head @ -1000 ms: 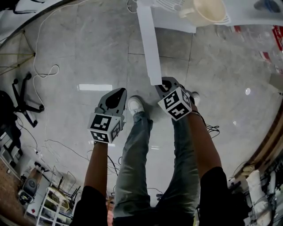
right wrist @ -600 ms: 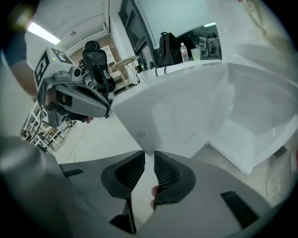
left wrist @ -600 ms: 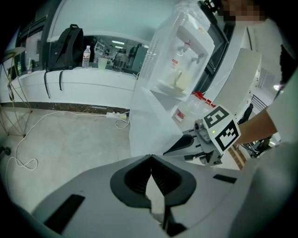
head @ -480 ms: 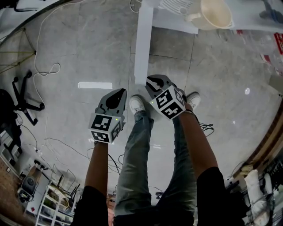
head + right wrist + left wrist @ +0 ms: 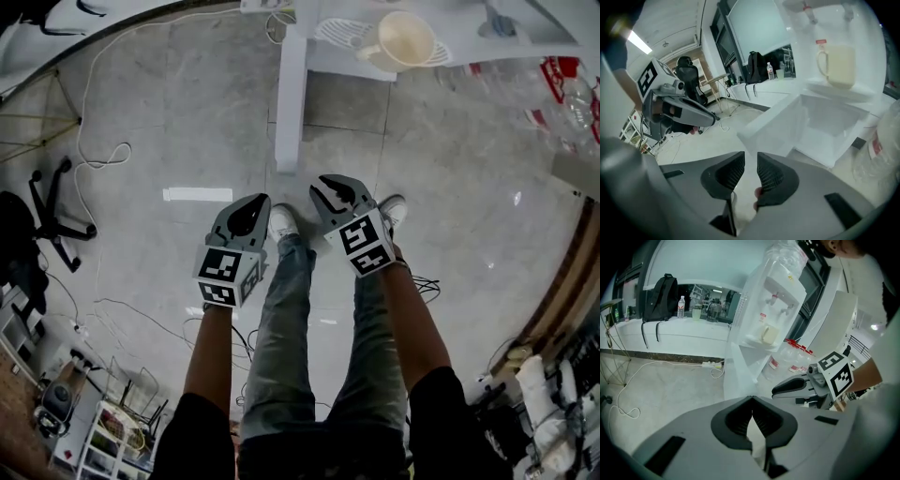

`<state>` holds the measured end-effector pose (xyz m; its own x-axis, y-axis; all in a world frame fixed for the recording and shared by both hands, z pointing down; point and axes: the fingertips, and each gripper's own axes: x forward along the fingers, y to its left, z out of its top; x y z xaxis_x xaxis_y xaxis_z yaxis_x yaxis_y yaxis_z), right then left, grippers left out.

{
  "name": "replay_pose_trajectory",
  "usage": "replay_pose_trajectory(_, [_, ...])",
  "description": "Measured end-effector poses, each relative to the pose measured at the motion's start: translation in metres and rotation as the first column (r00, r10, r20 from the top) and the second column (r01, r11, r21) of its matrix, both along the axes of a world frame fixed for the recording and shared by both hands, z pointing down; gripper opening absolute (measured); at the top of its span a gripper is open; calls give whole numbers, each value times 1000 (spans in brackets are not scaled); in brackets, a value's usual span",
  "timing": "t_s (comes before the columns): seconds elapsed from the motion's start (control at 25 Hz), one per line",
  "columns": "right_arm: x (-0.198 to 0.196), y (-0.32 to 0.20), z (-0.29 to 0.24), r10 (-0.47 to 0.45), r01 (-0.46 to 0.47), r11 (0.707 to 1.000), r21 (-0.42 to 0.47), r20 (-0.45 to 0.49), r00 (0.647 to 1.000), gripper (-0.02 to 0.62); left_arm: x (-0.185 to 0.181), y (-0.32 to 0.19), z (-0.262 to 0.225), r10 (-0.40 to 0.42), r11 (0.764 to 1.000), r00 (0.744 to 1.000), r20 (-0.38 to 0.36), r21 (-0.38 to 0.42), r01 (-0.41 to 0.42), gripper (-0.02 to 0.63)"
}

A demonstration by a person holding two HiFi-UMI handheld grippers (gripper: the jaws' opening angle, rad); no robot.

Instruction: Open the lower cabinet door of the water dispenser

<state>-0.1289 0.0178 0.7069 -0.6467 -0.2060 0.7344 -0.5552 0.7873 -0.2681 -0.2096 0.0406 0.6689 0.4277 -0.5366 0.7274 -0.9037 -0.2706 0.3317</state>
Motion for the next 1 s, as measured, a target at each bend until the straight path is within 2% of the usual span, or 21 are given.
replay_pose_trajectory(0.24, [10,-11,-78,88,-92,994,57,58,994,95,3,-5,-56,-11,999,1000,3,44,11,11])
replay_pose_trajectory(0.48, [20,-27,-162,150,-164,978,130,114,982,95,26,-13,-121,-9,996,1000,-22,90,11,11])
replay_pose_trajectory(1.0, [76,-65,-299,293,-332,910,246,184,938,100,37,-40,-237,-86,976,996,-31,200,91,11])
